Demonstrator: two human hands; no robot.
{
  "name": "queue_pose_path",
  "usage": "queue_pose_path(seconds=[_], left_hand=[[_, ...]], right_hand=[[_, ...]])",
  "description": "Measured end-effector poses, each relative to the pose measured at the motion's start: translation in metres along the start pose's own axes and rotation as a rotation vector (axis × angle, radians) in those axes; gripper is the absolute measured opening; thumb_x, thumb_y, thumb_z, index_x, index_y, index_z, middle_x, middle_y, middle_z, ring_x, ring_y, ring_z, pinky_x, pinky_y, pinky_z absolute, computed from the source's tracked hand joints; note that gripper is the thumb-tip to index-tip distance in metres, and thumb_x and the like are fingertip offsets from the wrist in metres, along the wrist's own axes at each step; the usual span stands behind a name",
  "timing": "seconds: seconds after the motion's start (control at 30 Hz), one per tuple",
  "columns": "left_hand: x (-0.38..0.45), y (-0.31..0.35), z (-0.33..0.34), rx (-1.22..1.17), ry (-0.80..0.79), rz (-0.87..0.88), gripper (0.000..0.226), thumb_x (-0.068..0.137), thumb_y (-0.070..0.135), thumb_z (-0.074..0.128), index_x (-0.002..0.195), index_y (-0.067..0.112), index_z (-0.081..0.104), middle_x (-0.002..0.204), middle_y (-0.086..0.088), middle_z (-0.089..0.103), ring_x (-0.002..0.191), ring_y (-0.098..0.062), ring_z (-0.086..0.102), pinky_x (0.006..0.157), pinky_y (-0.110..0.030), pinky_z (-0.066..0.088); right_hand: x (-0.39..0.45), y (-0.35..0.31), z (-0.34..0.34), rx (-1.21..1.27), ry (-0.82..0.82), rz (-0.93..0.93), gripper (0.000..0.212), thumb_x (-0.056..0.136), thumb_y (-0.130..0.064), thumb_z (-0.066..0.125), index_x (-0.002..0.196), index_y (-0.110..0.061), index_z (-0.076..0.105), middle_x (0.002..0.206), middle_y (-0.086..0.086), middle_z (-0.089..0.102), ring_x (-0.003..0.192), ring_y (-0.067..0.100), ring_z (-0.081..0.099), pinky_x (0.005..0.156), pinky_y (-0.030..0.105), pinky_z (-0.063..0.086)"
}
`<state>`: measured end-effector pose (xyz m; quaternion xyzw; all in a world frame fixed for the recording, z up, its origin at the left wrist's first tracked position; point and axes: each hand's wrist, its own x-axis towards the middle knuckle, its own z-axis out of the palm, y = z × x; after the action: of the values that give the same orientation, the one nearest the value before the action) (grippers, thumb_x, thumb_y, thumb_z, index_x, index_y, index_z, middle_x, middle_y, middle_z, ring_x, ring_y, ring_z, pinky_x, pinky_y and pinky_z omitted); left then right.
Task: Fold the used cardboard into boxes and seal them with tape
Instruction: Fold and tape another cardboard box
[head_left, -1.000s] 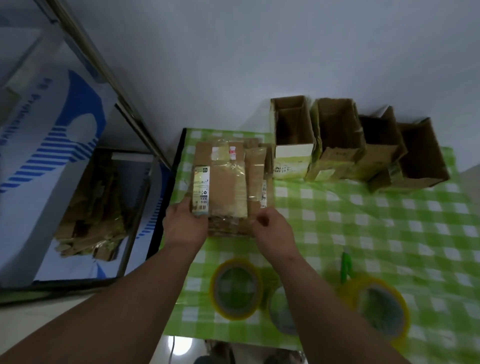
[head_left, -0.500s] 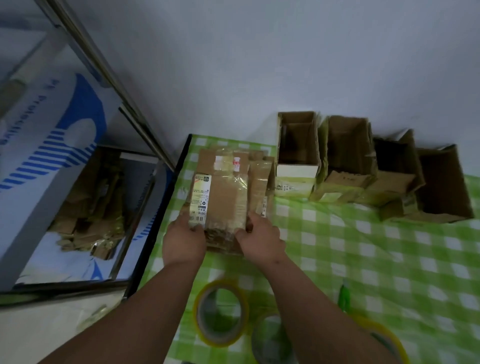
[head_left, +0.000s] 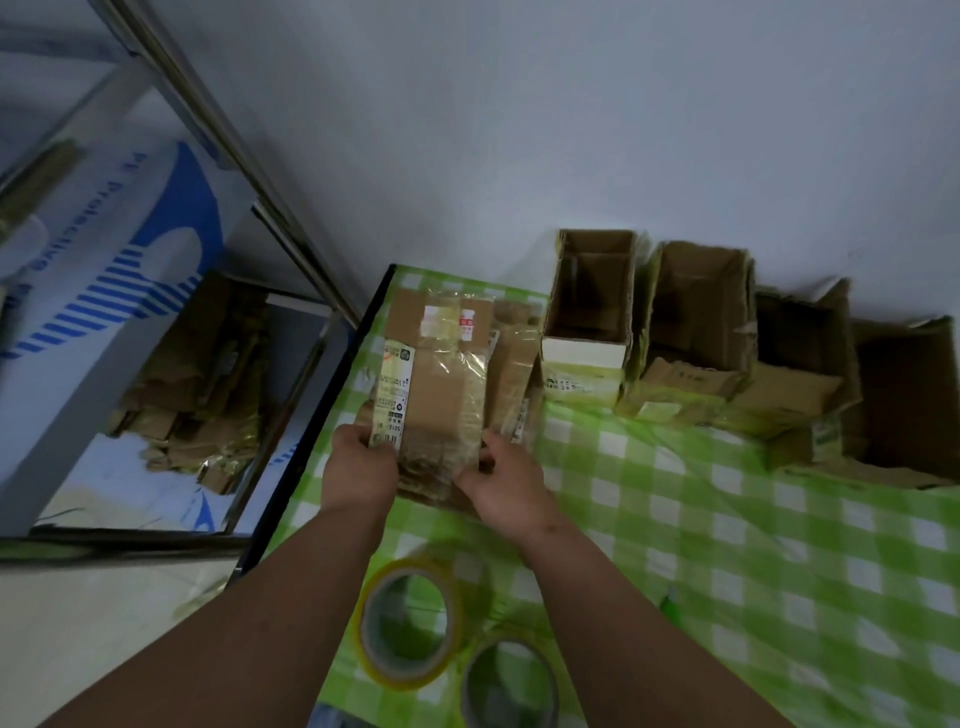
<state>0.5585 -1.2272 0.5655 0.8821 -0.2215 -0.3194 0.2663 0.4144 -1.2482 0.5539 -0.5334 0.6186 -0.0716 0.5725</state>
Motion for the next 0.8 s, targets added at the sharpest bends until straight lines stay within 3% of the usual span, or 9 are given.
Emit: queue_pose_path(seconds=[0.1,0.23,0.4,0.53,0.67,0.8], left_hand=[[-0.002,0.005,0.006,0.029,0.008,0.0,0.017,0.097,0.015,0.05,0.113,0.011,0.049,0.1,-0.012,0.058,0.09,-0.033,0.055,0.077,-0.04,0.046],[-0.005,0.01,0.01,0.075,0.016,-0.004,0.018,0.096,0.016,0.051,0.112,0.011,0.046,0.098,-0.012,0.056,0.086,-0.032,0.053,0.073,-0.038,0.041],[-0.006,0.012,0.012,0.108,-0.03,-0.025,0.032,0.094,0.02,0.052,0.125,0.011,0.05,0.106,-0.01,0.057,0.095,-0.033,0.055,0.081,-0.038,0.046],[-0.001,0.011,0.01,0.173,-0.026,-0.022,0.028,0.096,0.015,0.046,0.122,0.007,0.053,0.113,-0.018,0.061,0.1,-0.038,0.057,0.086,-0.044,0.049],[0.002,0.014,0.009,0.201,-0.034,-0.023,0.029,0.097,0.013,0.042,0.124,0.008,0.052,0.105,-0.014,0.056,0.097,-0.038,0.055,0.086,-0.044,0.05],[0.002,0.012,0.014,0.168,-0.028,-0.035,0.03,0.095,0.015,0.042,0.123,0.013,0.052,0.11,-0.017,0.059,0.098,-0.041,0.059,0.09,-0.051,0.054]], right_hand=[[-0.003,0.002,-0.003,0.026,-0.032,0.0,0.052,0.073,-0.054,0.055,0.124,-0.045,0.05,0.13,-0.007,0.057,0.126,0.027,0.048,0.104,0.054,0.04],[0.013,0.018,0.009,0.041,-0.011,-0.039,0.068,0.055,-0.066,0.049,0.121,-0.049,0.048,0.12,-0.015,0.063,0.119,0.024,0.055,0.099,0.055,0.044],[0.012,0.021,0.006,0.082,-0.038,-0.09,0.068,0.056,-0.062,0.05,0.124,-0.055,0.045,0.121,-0.017,0.063,0.118,0.024,0.056,0.098,0.058,0.043],[0.01,0.021,0.006,0.113,-0.038,-0.104,0.069,0.057,-0.061,0.047,0.126,-0.056,0.044,0.121,-0.02,0.063,0.118,0.022,0.057,0.097,0.058,0.044],[0.008,0.022,0.006,0.138,-0.061,-0.123,0.071,0.058,-0.063,0.046,0.128,-0.057,0.042,0.126,-0.022,0.061,0.123,0.021,0.054,0.098,0.06,0.042],[0.006,0.026,0.007,0.148,-0.081,-0.133,0.08,0.057,-0.068,0.044,0.136,-0.052,0.037,0.133,-0.021,0.057,0.128,0.018,0.05,0.101,0.059,0.04]])
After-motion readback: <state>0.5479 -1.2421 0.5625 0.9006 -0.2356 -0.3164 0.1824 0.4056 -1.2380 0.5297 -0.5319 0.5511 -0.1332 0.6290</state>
